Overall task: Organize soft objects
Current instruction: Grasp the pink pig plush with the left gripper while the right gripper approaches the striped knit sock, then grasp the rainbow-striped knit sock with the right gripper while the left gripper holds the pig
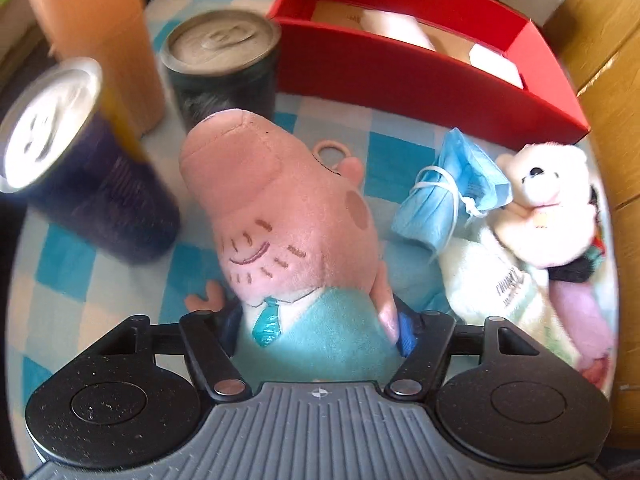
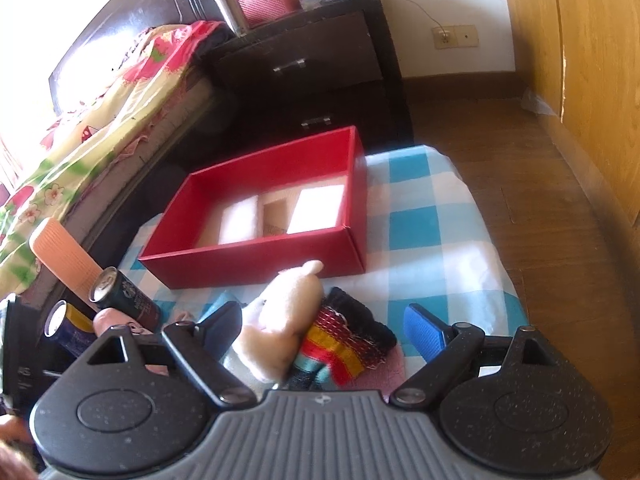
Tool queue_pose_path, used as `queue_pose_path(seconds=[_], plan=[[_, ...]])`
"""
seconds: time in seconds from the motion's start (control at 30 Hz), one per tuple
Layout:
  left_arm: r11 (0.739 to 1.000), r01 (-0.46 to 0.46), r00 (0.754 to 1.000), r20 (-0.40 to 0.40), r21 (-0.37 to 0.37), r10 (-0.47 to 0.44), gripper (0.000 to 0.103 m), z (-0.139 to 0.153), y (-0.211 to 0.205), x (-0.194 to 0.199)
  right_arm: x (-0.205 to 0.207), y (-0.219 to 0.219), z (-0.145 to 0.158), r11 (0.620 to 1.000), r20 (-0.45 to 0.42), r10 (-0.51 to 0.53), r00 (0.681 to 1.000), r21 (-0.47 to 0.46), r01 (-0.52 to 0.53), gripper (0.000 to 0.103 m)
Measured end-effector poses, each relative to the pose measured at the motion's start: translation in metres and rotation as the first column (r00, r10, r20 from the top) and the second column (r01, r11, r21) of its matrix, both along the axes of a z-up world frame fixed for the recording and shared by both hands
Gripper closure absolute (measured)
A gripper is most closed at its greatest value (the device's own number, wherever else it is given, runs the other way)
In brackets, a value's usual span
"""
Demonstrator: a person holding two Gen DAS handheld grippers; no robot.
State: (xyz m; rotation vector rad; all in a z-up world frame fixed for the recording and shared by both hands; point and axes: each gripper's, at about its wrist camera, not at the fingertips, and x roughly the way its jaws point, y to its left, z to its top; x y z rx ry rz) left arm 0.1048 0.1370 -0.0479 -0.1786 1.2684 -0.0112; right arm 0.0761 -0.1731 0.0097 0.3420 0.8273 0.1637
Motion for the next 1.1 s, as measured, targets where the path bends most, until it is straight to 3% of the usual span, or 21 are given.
queue_pose_path(seconds=[0.2,0.3,0.6,0.83,0.97,1.1], plan=[[0.99,-0.072,0.997,-0.012,-0.125,0.071,0.036,0.003,0.024,-0.018,-0.001,-0.002,-0.005,1.0,-0.019,0.02,1.0,-0.007,-0.02,0.036],[0.985,-0.081,0.995,0.036,-0.154,0.088,0.036,0.015,0.026,-0.022,-0.002,0.001,-0.007,0.999,-0.03,0.031,0.999,-0.005,-0.031,0.036],[0.988,-0.046,0.982,0.176,-0.15,0.072,0.037,0.05,0.024,-0.038,-0.009,0.005,-0.009,0.998,-0.041,0.057,0.998,-0.022,-0.058,0.036],[0.95,-0.017,0.954,0.278,-0.312,0.108,0.037,0.086,0.035,-0.041,-0.021,-0.006,-0.027,0.998,-0.105,0.021,0.994,-0.049,-0.027,0.036],[0.947,-0.005,0.949,0.297,-0.322,0.107,0.037,0.091,0.025,-0.04,-0.018,-0.007,-0.035,0.997,-0.14,0.009,0.99,-0.074,-0.02,0.036],[0.944,0.01,0.954,0.285,-0.329,0.089,0.036,0.09,0.021,-0.04,-0.01,-0.01,-0.032,0.999,-0.138,-0.016,0.99,-0.039,0.01,0.036]])
